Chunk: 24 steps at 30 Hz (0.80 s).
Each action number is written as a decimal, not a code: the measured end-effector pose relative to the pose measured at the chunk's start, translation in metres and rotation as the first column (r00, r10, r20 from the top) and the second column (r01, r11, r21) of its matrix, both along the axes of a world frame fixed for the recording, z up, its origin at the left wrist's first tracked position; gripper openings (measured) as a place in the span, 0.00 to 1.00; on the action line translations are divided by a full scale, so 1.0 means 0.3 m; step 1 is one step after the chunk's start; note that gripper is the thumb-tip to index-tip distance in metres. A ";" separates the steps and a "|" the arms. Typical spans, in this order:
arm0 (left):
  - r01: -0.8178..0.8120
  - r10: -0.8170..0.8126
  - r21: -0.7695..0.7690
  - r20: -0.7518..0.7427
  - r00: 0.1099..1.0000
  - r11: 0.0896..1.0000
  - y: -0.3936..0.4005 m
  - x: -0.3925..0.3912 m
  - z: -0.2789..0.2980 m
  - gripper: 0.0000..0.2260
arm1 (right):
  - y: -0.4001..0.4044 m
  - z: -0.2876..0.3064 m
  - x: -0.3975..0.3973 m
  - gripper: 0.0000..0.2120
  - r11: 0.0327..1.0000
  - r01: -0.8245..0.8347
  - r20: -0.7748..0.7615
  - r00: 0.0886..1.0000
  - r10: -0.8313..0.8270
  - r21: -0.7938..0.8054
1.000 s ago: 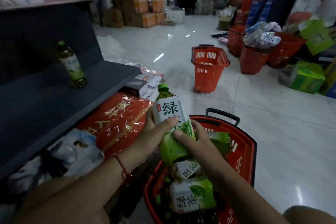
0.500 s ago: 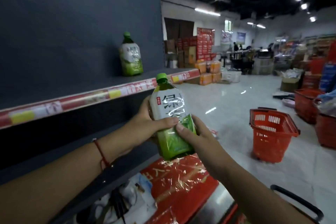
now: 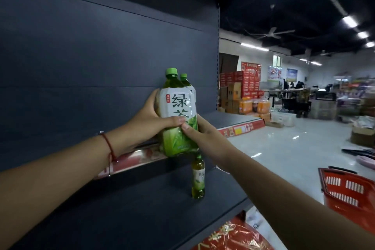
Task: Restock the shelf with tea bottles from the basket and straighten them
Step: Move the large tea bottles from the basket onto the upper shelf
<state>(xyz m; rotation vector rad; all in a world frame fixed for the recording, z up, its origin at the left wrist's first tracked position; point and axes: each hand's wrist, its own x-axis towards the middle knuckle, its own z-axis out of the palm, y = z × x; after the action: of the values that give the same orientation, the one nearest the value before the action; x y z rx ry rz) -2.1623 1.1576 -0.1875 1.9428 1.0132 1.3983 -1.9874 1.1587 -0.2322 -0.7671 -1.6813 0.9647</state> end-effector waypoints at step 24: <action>-0.195 0.201 0.049 -0.311 0.929 0.980 0.667 -0.111 0.052 0.49 | 0.563 0.111 -0.173 0.13 0.885 0.454 0.307 0.861 -0.406 -0.102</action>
<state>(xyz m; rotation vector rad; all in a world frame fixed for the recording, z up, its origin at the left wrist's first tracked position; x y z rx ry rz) -2.1955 1.3575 -0.1718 2.1725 1.3815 1.2236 -2.0392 1.3277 -0.1988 -1.3857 -1.5693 0.7081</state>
